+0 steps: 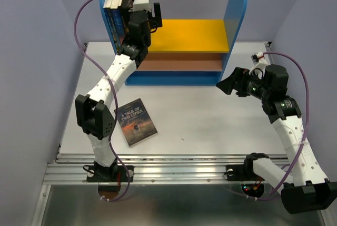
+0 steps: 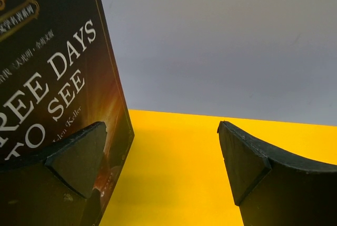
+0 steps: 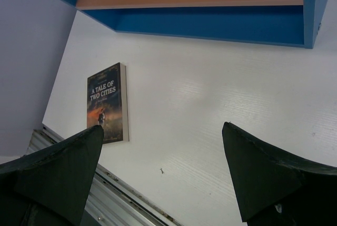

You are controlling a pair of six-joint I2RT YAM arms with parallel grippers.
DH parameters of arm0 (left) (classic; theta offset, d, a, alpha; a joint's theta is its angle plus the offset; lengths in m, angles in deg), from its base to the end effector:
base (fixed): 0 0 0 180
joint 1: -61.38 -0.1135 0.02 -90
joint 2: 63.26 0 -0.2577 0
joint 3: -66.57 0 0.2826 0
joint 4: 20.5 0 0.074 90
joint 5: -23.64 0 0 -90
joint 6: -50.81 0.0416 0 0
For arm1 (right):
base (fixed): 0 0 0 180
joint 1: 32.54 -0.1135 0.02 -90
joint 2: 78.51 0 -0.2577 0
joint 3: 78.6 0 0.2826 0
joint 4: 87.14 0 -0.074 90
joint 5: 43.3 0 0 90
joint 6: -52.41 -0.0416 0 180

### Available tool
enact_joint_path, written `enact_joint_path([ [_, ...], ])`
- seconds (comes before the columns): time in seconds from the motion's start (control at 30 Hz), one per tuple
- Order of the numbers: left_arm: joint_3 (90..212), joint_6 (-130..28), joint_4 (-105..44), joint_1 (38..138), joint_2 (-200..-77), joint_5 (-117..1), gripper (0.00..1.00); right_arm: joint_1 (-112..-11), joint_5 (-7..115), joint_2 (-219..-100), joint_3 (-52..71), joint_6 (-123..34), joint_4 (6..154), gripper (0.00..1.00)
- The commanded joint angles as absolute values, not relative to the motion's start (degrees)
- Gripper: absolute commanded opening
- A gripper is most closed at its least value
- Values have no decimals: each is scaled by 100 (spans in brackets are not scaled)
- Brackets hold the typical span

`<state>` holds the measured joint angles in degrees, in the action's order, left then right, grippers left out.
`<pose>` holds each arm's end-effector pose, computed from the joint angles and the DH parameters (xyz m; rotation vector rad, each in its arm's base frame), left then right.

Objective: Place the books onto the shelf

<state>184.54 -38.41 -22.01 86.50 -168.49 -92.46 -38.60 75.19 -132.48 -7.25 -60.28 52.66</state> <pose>0.4356 -0.1840 0.4462 -0.0685 1.3934 -0.0406 0.2366 0.0451 0.3634 -0.0440 2.0073 0.8133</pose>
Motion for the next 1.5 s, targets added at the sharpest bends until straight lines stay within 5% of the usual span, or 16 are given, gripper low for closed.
enact_joint_path([
  [0.0,18465,-4060,-1957,8546,-16249,-8983,99,-3860,7562,-13203,-728,-6026,5520,100],
  [1.3,17930,-4499,-2414,8845,-14131,-6935,99,-3860,7799,-13423,-544,-5947,5301,100],
  [1.47,16959,-4999,-2801,8845,-13036,-7215,99,-3983,7791,-13405,-544,-5842,5239,100],
])
